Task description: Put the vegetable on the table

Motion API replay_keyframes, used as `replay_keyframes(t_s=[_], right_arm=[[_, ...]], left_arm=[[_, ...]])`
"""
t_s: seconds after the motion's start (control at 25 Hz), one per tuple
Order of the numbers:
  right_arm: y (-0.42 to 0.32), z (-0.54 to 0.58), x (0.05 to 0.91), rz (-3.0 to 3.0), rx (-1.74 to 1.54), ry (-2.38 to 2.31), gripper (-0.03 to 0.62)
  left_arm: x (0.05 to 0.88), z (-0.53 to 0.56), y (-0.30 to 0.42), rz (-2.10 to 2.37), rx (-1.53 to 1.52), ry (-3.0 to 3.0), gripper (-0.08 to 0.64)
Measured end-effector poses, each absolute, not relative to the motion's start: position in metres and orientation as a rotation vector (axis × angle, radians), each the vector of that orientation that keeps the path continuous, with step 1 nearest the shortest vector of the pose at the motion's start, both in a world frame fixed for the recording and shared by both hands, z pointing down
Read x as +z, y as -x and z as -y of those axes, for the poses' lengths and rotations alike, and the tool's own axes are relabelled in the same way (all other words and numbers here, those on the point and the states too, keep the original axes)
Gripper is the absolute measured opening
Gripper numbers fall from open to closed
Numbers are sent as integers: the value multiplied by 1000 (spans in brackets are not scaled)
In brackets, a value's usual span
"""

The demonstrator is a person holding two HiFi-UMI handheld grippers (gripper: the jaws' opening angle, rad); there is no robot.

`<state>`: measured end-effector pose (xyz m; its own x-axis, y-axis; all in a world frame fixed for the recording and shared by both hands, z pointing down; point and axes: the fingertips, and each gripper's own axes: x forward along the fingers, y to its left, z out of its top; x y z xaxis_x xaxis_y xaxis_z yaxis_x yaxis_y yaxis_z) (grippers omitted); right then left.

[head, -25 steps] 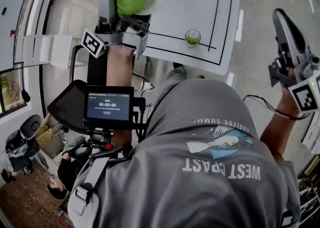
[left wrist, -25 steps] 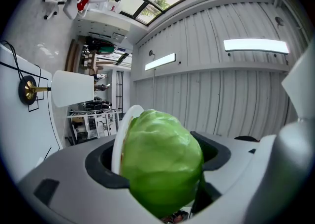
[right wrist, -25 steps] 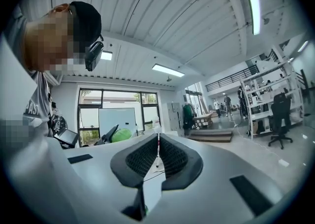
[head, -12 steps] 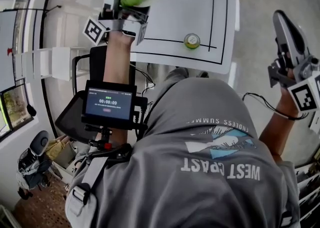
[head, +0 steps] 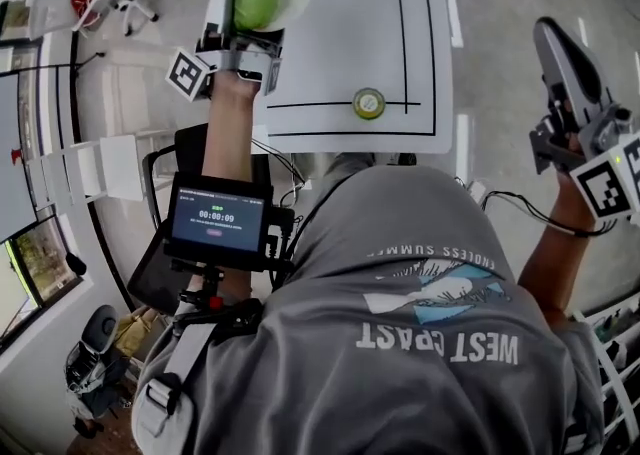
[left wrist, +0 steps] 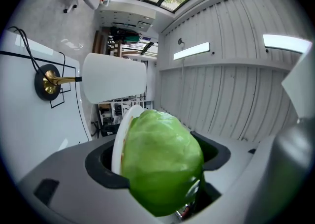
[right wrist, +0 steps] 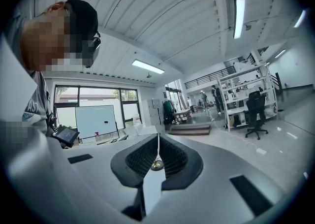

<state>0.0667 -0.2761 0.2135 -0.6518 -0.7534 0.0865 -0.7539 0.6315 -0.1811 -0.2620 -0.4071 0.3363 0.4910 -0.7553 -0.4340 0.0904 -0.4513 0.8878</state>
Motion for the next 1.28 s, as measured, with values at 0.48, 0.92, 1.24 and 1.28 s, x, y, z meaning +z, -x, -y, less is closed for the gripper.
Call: replay_keyframes(t_s=[0.48, 0.92, 1.24, 1.28], right_arm=[[-75, 293, 221, 2743, 390, -1424, 9], [-80, 278, 209, 2631, 385, -1491, 9], [-79, 312, 245, 2580, 459, -1528, 9], [-79, 312, 245, 2573, 463, -1534, 9]], left_arm=[[409, 468, 248, 627, -949, -1660, 389], [475, 484, 235, 680, -830, -1573, 388], [542, 533, 223, 736, -685, -1551, 388], [549, 537, 222, 748, -658, -1547, 388]])
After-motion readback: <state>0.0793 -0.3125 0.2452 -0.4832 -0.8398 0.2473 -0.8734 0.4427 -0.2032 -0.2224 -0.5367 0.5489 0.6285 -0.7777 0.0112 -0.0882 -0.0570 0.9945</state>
